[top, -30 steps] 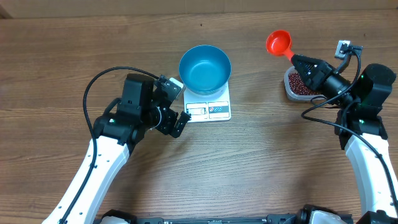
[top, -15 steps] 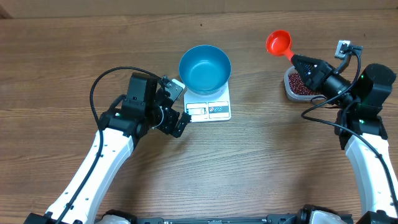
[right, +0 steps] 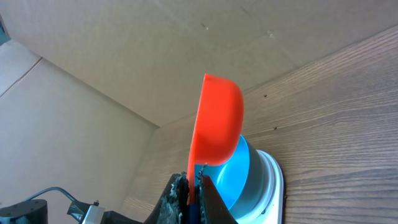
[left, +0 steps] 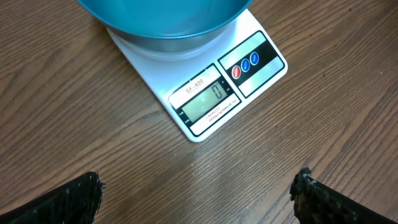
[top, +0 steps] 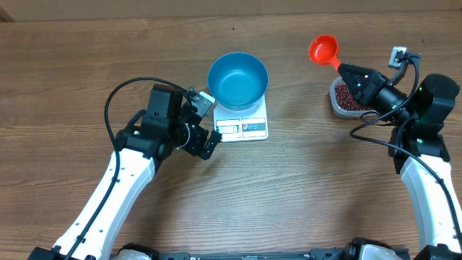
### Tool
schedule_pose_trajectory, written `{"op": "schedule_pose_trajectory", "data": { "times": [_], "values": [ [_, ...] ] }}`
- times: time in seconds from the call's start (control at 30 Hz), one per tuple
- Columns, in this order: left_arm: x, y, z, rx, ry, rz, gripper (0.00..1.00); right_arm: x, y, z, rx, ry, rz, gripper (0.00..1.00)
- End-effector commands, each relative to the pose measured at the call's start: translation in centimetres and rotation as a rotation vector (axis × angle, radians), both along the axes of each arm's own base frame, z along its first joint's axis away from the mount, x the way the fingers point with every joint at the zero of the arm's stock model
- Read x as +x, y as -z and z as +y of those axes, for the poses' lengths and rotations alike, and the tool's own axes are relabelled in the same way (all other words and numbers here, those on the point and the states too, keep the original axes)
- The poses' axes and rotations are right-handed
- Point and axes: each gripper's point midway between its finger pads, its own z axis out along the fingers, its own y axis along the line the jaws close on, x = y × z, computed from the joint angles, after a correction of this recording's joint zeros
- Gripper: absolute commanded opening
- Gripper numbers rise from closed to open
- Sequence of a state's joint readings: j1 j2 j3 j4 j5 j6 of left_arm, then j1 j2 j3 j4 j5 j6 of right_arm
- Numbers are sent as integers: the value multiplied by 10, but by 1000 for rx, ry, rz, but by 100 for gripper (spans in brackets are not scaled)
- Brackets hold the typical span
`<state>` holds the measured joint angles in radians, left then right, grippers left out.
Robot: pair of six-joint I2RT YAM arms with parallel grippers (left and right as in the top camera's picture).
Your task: Scoop item into bowl and weigh 150g on scale
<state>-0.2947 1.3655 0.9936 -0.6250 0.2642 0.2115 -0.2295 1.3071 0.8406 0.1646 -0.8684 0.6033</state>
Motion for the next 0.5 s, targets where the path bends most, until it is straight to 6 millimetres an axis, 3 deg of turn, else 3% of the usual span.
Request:
{"op": "schedule_pose_trajectory", "data": {
  "times": [0.0, 0.47],
  "values": [
    [0, 3, 1, 3, -11, 11, 99, 1, -12, -1, -3, -5, -28, 4],
    [0, 3, 1, 3, -11, 11, 100, -2, -4, -11, 8, 7, 12, 4]
  ]
}}
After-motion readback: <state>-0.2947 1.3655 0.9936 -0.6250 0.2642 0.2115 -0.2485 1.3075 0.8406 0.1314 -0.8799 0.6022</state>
